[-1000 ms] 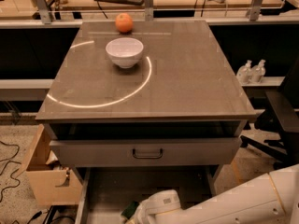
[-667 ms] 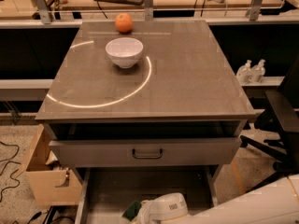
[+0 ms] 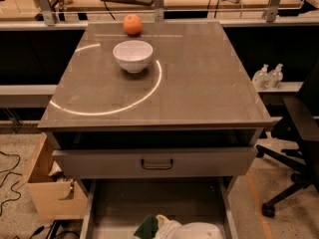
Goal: Pick sponge from middle drawer and place on counter
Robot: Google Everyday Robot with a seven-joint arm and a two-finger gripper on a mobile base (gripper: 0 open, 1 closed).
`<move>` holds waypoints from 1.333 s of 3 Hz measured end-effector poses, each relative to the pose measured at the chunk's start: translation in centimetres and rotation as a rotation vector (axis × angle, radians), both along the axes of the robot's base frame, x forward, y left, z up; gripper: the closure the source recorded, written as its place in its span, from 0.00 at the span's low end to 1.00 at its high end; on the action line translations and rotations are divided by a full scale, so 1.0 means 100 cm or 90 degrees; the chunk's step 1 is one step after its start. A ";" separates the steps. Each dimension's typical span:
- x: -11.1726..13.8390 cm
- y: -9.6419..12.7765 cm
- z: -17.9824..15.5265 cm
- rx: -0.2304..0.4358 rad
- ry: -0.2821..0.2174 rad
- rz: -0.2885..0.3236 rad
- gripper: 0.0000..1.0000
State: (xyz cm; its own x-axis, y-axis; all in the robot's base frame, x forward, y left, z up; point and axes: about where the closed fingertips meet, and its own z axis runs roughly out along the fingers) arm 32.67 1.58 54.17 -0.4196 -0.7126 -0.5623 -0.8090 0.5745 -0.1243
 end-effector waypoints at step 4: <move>0.041 -0.068 0.118 0.021 -0.104 0.020 1.00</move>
Offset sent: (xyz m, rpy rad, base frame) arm 0.0461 -0.0748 0.1528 0.0306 -0.1210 -0.0393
